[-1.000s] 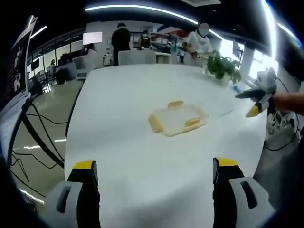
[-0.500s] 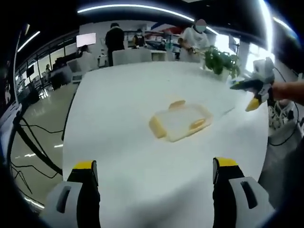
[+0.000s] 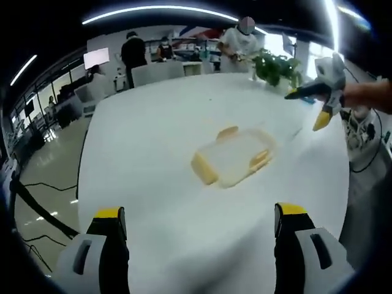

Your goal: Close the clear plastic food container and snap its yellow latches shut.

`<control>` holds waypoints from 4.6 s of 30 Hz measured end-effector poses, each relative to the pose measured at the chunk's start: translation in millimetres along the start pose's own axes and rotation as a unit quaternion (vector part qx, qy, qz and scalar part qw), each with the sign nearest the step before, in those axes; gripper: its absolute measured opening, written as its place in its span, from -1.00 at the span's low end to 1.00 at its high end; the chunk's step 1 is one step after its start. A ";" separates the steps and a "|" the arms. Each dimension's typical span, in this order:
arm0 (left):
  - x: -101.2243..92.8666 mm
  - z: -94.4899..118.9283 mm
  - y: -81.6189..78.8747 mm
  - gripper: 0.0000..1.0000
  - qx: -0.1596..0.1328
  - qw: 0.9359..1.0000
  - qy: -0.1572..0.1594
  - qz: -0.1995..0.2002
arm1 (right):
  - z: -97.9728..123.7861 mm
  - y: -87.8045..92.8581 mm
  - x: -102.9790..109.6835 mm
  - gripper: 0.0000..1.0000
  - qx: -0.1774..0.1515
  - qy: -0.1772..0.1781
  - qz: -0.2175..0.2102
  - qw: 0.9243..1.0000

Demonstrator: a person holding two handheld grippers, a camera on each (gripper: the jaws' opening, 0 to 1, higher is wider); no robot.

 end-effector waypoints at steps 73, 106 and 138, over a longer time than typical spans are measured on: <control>4.8 -111.8 -35.3 -0.25 0.111 0.868 0.316 -0.366 | -106.4 2.4 -2.3 -0.26 0.178 -0.230 0.294 0.910; 0.2 -71.0 -79.3 -0.29 0.143 0.897 0.262 -0.326 | -69.9 -41.8 -14.4 -0.30 0.196 -0.208 0.350 0.892; -46.8 -73.2 -132.0 -0.29 0.122 0.898 0.230 -0.355 | -12.2 -38.7 -49.6 -0.30 0.181 -0.180 0.348 0.902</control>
Point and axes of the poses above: the point that each gripper's makers call its tool centre point, and the gripper's own axes: z roughly backward along the fingers, x roughly to its left, y roughly out of its underside, the point moved 5 cm from there along z, roughly backward along the fingers, and after that the axes turned 2 degrees about -z, right-handed, at the moved point
